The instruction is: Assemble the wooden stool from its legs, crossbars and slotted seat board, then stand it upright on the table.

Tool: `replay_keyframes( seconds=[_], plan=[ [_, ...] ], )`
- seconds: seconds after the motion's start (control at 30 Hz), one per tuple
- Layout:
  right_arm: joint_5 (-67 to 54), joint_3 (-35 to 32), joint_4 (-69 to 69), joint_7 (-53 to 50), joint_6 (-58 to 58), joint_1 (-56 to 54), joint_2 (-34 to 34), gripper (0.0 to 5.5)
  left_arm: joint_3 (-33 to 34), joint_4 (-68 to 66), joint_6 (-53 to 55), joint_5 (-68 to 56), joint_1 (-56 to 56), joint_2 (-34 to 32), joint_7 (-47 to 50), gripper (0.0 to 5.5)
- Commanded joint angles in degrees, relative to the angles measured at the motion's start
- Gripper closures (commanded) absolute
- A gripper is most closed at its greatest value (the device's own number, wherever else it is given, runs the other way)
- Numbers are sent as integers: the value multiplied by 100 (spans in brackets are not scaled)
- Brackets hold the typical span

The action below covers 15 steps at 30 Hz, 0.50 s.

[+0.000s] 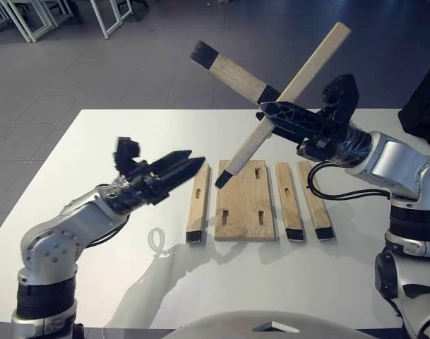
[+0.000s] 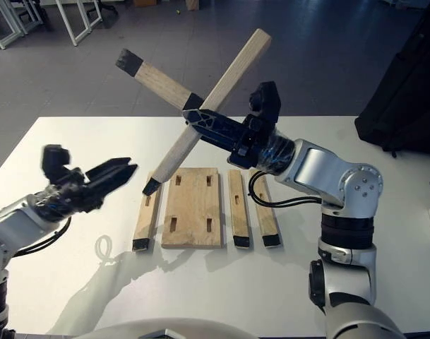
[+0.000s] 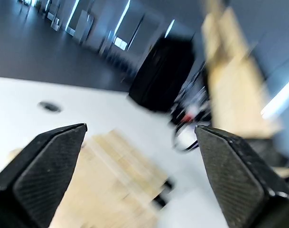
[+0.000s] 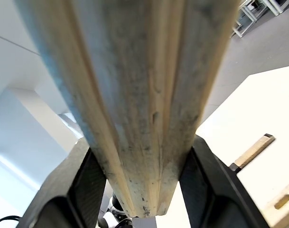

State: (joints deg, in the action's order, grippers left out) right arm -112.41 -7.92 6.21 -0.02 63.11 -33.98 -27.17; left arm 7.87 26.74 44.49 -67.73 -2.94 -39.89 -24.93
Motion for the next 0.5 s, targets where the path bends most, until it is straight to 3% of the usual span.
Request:
replay_keyframes(
  seconds=[0.03, 0.1, 0.23, 0.4, 0.5],
  plan=[
    [1254, -189, -385, -411, -817, -363, -195, 347, -2826, -11, -665, 3892, -707, -648, 170, 130],
    [2220, -99, -605, -582, -1234, -471, -170, 347, -3331, -244, -822, 4659, -887, -444, 240, 130],
    [2653, -274, -656, -651, -1432, -486, 44, 347, -3487, -476, -869, 5267, -865, -125, 172, 130],
    [3092, -464, -576, -771, -1573, -402, 263, 347, -3808, -374, -721, 5896, -606, -359, -268, 130],
    [3410, -591, -610, -786, -1737, -441, 353, 347, -4174, -237, -520, 6429, -521, -914, -700, 130]
  ],
)
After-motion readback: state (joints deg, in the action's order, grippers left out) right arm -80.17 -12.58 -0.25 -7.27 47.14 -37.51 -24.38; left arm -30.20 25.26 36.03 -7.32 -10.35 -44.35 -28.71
